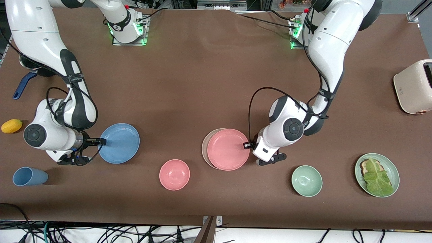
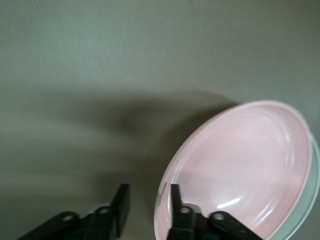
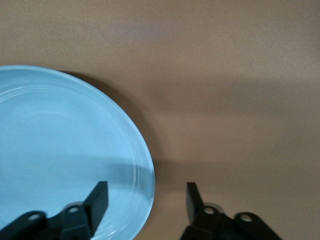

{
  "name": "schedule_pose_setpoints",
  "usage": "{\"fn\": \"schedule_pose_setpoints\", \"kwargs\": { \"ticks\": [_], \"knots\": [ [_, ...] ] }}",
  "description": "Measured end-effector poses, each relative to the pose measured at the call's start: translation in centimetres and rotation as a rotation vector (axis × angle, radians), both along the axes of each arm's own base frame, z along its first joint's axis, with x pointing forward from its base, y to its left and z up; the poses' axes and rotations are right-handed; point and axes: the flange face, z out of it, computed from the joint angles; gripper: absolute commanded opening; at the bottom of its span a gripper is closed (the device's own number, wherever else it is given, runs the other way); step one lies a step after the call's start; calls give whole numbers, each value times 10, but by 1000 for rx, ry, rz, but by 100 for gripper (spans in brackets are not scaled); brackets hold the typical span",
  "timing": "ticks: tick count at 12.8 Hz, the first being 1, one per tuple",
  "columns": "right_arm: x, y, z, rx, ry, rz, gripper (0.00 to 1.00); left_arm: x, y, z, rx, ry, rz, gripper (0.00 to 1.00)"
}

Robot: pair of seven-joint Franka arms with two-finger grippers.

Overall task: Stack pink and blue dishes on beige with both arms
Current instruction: 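Carry and lower the pink plate onto the beige plate with the left gripper, then release the pink plate with the left gripper while the right gripper grasps blue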

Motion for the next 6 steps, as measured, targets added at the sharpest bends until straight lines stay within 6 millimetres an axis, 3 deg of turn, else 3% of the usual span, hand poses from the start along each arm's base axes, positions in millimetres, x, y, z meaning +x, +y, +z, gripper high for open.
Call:
{"fn": "schedule_pose_setpoints", "kwargs": {
  "ticks": [4, 6],
  "knots": [
    [-2, 0, -10, 1, 15, -1, 41, 11, 7, 17, -4, -30, 14, 100],
    [-3, 0, -13, 1, 19, -1, 30, 19, 27, 29, 4, -24, 35, 100]
  ]
}}
